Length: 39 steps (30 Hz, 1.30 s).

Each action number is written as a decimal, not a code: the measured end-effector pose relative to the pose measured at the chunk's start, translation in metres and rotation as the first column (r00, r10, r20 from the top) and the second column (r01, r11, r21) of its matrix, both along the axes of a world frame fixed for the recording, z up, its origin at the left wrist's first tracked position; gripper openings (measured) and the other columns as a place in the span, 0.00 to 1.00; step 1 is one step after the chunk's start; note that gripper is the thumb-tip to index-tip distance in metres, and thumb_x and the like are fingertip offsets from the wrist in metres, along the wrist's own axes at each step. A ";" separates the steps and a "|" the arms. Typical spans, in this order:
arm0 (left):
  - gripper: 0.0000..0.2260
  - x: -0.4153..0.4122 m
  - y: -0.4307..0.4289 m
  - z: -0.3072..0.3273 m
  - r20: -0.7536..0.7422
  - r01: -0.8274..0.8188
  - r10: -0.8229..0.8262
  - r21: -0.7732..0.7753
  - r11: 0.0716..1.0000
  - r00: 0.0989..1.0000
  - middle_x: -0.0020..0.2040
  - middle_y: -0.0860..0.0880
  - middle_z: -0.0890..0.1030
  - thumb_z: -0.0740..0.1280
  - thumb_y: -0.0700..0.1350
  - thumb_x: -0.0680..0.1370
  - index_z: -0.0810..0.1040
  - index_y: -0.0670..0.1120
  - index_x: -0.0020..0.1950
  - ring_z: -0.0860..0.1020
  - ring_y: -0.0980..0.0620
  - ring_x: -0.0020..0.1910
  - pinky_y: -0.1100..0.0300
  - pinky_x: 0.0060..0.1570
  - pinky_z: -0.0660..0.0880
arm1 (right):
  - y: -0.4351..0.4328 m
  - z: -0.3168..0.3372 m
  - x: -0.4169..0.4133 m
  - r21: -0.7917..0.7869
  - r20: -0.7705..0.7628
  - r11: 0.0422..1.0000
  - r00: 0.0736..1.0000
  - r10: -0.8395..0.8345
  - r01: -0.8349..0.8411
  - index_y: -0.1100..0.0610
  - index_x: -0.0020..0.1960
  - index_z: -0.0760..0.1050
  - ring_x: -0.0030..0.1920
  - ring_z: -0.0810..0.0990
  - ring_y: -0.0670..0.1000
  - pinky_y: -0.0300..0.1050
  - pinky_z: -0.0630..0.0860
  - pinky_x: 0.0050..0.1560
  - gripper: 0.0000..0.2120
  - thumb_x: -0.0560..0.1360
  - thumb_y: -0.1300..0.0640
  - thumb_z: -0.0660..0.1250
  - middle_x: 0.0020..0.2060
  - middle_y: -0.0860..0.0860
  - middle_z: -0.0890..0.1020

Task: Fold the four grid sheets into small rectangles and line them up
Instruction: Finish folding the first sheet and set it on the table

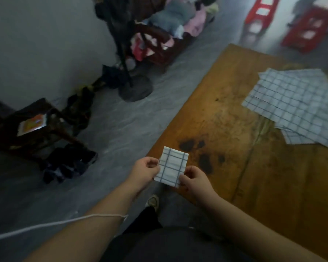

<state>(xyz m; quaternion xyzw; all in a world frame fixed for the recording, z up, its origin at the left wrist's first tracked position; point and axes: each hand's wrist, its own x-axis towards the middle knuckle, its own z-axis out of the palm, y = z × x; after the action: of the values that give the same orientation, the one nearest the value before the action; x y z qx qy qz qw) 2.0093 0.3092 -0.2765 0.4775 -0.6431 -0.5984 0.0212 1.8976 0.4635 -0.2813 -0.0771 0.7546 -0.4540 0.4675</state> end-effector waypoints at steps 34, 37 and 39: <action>0.31 -0.054 -0.107 -0.091 0.567 0.937 -0.788 -0.348 0.034 0.239 0.61 0.48 0.68 0.67 0.54 0.79 0.57 0.56 0.79 0.69 0.48 0.60 0.52 0.54 0.75 | -0.067 -0.085 0.031 0.663 -0.495 0.748 0.774 0.395 0.042 0.42 0.80 0.55 0.64 0.68 0.54 0.52 0.68 0.64 0.29 0.81 0.47 0.59 0.69 0.52 0.69; 0.31 -0.056 -0.105 -0.089 0.575 0.937 -0.781 -0.347 0.036 0.243 0.61 0.48 0.68 0.68 0.54 0.78 0.59 0.55 0.79 0.68 0.48 0.60 0.52 0.55 0.75 | -0.066 -0.082 0.030 0.668 -0.478 0.743 0.782 0.400 0.028 0.42 0.80 0.55 0.64 0.68 0.54 0.52 0.68 0.64 0.28 0.81 0.46 0.58 0.69 0.51 0.69; 0.30 -0.059 -0.101 -0.083 0.580 0.937 -0.775 -0.346 0.046 0.252 0.61 0.48 0.68 0.68 0.53 0.78 0.61 0.54 0.77 0.68 0.48 0.60 0.53 0.56 0.74 | -0.065 -0.075 0.028 0.645 -0.474 0.764 0.798 0.372 0.026 0.43 0.79 0.57 0.65 0.67 0.54 0.52 0.68 0.65 0.27 0.81 0.46 0.57 0.69 0.51 0.69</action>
<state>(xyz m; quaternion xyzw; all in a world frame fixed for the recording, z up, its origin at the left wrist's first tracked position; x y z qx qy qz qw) 1.9501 0.2084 -0.3594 0.0185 -0.9525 -0.1628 -0.2567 1.9252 0.3987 -0.3563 -0.1251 0.9544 -0.0863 0.2569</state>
